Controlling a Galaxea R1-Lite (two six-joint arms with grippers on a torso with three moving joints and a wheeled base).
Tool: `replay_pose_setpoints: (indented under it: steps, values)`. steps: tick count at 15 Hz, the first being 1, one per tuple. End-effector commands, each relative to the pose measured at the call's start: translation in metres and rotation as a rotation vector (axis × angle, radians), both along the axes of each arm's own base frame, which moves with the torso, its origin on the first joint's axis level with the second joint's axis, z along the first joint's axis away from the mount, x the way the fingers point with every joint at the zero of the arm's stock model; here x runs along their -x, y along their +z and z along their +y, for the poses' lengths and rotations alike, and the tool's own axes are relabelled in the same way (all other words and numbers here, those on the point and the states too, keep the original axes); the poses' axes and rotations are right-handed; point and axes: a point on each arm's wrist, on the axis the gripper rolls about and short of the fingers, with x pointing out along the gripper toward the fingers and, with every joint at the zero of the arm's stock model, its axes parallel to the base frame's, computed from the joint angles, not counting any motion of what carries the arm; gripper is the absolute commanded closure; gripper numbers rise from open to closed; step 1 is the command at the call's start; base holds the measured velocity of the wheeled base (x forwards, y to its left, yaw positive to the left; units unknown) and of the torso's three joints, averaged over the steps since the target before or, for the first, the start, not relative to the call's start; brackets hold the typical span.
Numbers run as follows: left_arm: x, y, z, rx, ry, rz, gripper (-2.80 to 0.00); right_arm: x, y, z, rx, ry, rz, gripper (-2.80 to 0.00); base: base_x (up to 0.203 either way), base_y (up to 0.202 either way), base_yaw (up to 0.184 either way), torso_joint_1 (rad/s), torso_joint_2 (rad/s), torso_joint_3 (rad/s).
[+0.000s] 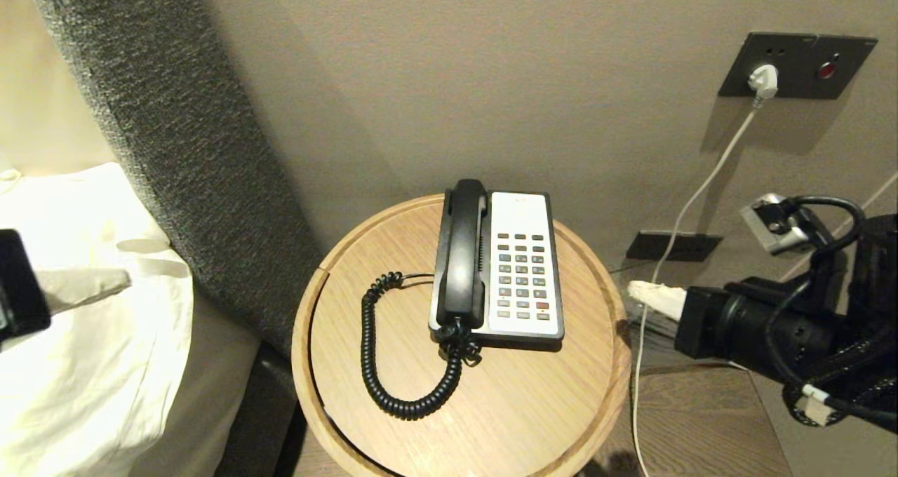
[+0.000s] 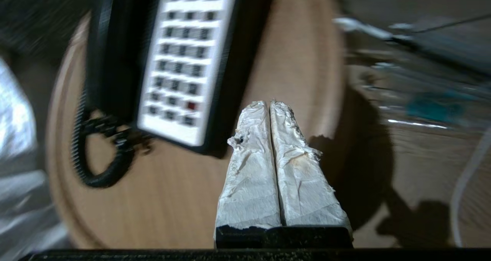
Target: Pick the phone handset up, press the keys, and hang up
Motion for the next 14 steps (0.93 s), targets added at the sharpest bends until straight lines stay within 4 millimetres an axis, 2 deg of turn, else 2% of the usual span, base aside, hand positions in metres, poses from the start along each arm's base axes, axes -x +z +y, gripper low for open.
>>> replay_pose_setpoints:
  steps: [1, 4, 8, 13, 14]
  values:
    - [0.029, -0.010, 0.024, 0.030, 0.121, -0.049, 0.00, 0.015, 0.007, -0.024, -0.029, -0.071, -0.049, 0.00, 0.000, 0.000, 0.000, 0.000, 0.00, 0.000]
    - [0.061, -0.043, 0.042, 0.044, 0.301, -0.076, 0.00, 0.043, -0.001, -0.057, -0.043, -0.177, -0.085, 0.00, 0.000, 0.000, 0.000, 0.000, 0.00, 0.000]
    - [0.102, -0.083, 0.048, 0.049, 0.426, -0.137, 0.00, 0.091, -0.019, -0.088, -0.068, -0.288, -0.154, 0.00, 0.000, 0.000, 0.000, 0.000, 0.00, 0.000]
    - [0.138, -0.144, 0.047, -0.068, 0.396, -0.227, 0.00, 0.161, -0.046, -0.111, -0.102, -0.369, -0.260, 0.00, 0.000, 0.000, 0.000, 0.000, 0.00, 0.000]
    - [0.145, -0.159, 0.047, -0.110, 0.378, -0.254, 0.00, 0.170, -0.053, -0.114, -0.109, -0.399, -0.278, 0.00, 0.000, 0.000, 0.000, 0.000, 0.00, 0.000]
